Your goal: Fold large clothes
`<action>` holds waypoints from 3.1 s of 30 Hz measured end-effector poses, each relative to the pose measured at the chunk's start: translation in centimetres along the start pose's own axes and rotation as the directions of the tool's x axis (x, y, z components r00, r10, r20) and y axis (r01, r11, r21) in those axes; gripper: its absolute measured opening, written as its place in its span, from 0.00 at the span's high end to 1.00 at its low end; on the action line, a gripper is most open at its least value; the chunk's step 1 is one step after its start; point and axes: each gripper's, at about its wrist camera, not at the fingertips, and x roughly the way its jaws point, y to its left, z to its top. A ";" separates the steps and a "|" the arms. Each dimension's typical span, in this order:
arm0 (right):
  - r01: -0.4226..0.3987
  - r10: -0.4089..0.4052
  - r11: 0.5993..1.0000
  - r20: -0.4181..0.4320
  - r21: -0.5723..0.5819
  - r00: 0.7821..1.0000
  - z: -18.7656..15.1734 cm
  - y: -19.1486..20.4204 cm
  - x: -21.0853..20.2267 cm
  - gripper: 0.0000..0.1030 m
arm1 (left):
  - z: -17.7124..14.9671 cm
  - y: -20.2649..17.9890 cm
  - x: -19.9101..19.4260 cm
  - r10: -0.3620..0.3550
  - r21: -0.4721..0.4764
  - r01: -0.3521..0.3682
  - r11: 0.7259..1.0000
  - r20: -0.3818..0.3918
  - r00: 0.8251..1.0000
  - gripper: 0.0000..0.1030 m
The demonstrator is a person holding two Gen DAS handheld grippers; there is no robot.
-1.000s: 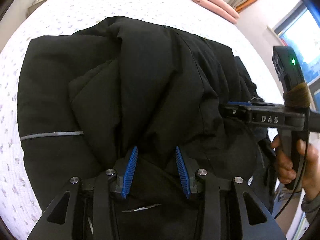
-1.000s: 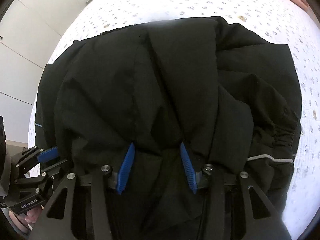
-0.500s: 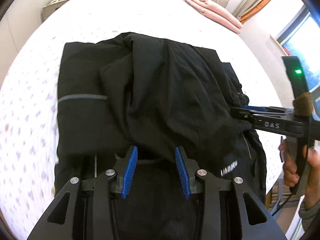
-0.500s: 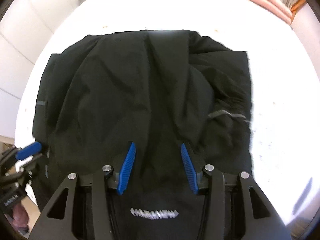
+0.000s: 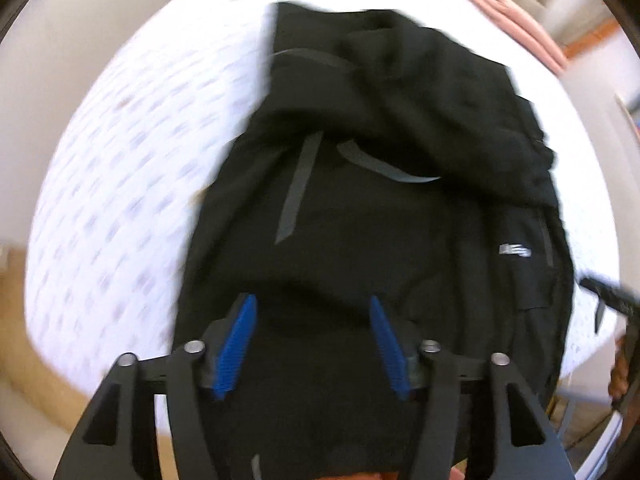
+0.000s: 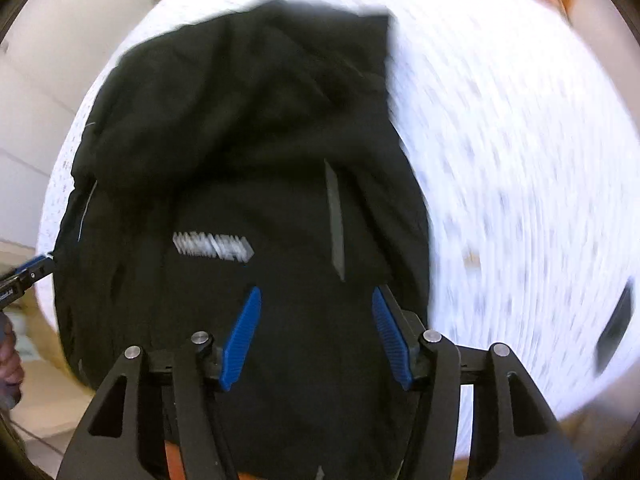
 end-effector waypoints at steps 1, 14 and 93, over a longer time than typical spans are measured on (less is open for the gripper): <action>-0.005 0.006 0.999 -0.020 0.036 1.000 -1.4 -1.7 0.2 0.39 | -0.9 1.4 0.0 0.022 -0.042 -0.022 0.999 -0.017 1.000 0.32; -0.196 0.231 0.938 -0.093 0.285 0.969 -10.3 -9.8 4.5 0.36 | -8.9 15.7 3.6 -0.248 -0.428 0.188 0.884 -0.089 0.965 0.31; -0.105 0.053 0.972 0.241 0.211 0.969 21.7 -2.5 -3.7 0.33 | 25.3 7.1 -2.8 -0.518 0.095 0.516 0.851 -0.001 0.855 0.65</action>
